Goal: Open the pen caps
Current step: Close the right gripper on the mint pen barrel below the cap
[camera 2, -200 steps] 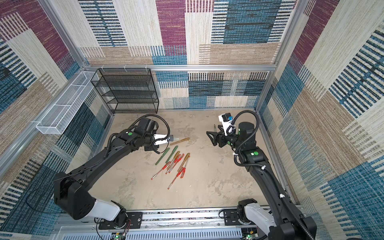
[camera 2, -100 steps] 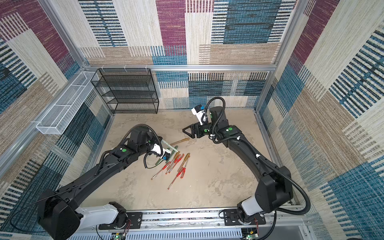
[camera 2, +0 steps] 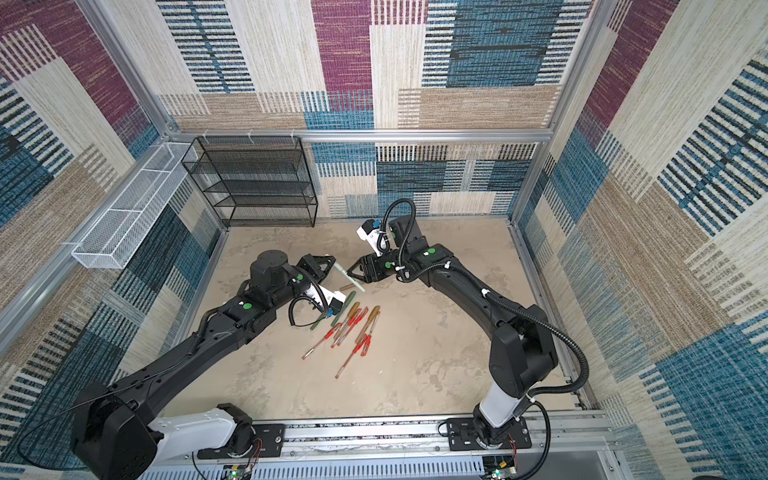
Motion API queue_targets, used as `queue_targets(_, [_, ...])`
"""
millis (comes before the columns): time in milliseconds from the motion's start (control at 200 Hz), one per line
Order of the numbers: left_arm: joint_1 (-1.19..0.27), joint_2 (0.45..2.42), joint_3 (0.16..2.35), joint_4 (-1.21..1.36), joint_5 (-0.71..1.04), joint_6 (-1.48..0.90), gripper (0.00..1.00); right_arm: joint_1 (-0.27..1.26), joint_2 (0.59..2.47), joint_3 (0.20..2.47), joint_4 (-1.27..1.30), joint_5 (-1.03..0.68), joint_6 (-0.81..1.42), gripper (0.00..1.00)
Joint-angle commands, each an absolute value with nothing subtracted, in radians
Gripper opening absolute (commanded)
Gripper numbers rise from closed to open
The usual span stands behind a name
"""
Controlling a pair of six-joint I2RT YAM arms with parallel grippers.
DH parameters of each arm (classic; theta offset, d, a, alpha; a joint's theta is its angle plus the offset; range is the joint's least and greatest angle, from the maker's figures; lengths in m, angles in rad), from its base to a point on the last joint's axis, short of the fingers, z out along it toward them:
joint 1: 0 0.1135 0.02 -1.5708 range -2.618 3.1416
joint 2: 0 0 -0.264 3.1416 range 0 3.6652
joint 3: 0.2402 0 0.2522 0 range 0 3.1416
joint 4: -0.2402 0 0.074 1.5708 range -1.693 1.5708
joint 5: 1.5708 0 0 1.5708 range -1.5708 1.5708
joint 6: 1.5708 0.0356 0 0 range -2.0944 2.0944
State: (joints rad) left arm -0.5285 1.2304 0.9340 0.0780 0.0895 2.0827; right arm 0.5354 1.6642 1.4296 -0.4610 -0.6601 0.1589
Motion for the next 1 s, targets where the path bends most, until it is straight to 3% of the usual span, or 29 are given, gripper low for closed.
queue_targets(0, [-0.529, 1.225, 0.937, 0.118, 0.134, 2.202, 0.00, 0.539, 1.675, 1.428, -0.460, -0.661, 0.146, 0.52])
queue_targets(381, [-0.529, 1.239, 0.934, 0.126, 0.146, 2.206, 0.00, 0.561, 1.683, 1.408, -0.450, -0.726, 0.126, 0.46])
queue_targets(476, [-0.529, 1.241, 0.931, 0.129, 0.147, 2.202, 0.00, 0.563, 1.684, 1.411, -0.458, -0.716, 0.111, 0.35])
queue_targets(571, [-0.529, 1.244, 0.928, 0.136, 0.144, 2.196, 0.00, 0.563, 1.692, 1.419, -0.477, -0.720, 0.095, 0.08])
queue_targets(691, [-0.529, 1.242, 0.913, 0.136, 0.120, 2.187, 0.00, 0.563, 1.678, 1.384, -0.439, -0.739, 0.106, 0.00])
queue_targets(706, [-0.529, 1.241, 0.912, 0.137, 0.115, 2.182, 0.03, 0.563, 1.676, 1.379, -0.433, -0.735, 0.109, 0.00])
queue_targets(846, [-0.529, 1.235, 0.899, 0.154, 0.072, 2.103, 0.62, 0.563, 1.624, 1.314, -0.356, -0.712, 0.154, 0.00])
queue_targets(997, [-0.526, 1.208, 0.899, 0.150, 0.013, 1.916, 0.79, 0.563, 1.537, 1.194, -0.208, -0.653, 0.221, 0.00])
